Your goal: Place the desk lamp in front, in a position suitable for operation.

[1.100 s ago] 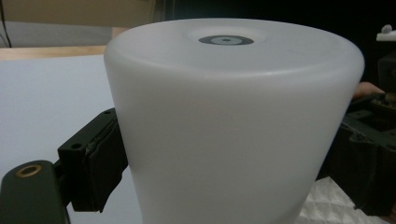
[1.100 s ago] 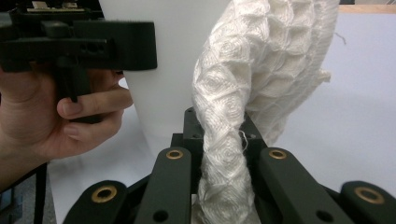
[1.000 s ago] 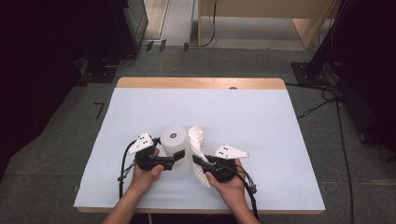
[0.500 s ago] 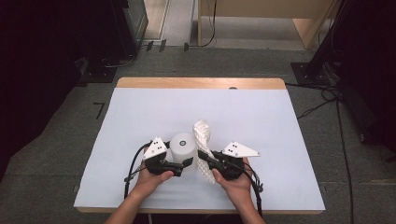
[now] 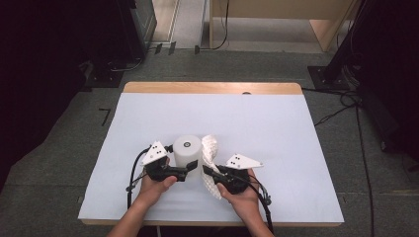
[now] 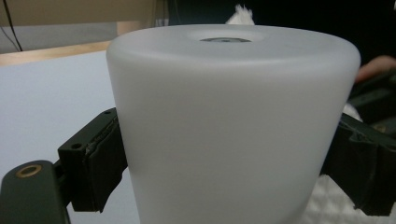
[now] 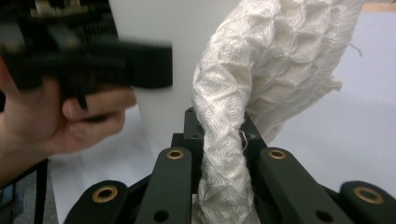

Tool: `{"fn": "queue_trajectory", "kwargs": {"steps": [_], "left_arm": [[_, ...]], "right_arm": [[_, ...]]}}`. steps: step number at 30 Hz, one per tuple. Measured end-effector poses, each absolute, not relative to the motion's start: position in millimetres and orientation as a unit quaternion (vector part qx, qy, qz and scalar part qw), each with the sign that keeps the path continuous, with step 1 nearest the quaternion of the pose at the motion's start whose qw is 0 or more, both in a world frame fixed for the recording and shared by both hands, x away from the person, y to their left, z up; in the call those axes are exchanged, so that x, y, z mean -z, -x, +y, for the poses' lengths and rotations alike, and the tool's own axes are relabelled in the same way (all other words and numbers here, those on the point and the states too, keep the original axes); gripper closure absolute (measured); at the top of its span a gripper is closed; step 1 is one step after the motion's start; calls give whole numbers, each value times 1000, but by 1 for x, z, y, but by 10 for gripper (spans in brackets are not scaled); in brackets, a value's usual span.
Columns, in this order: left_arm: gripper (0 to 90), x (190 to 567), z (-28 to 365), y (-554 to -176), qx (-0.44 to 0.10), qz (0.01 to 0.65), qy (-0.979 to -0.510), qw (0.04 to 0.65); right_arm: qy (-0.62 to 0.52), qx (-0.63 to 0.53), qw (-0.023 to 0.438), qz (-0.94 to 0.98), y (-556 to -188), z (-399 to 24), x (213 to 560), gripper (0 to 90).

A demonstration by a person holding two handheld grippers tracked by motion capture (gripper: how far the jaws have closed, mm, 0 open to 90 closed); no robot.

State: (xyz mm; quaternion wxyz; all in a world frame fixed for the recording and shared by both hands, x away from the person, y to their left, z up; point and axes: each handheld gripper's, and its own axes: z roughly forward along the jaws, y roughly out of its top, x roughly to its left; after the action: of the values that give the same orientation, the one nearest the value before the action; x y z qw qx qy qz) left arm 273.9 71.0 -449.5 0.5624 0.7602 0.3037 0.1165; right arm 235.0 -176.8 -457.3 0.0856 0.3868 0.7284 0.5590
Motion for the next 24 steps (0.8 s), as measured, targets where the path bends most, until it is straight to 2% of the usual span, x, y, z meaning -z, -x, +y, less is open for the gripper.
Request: {"fn": "queue_trajectory", "kwargs": {"steps": [7,15,24], "left_arm": [[89,457,56,-268,-135,278,-786,535],[87,461,62,-273,-205,307,-769,521],[87,469,67,-275,-231,315,-772,501]], "right_arm": [[-389,-581,107,707,-234,-192,443,805],[-396,-581,117,702,-236,-199,442,804],[-409,-574,115,700,-238,-201,447,804]]}}
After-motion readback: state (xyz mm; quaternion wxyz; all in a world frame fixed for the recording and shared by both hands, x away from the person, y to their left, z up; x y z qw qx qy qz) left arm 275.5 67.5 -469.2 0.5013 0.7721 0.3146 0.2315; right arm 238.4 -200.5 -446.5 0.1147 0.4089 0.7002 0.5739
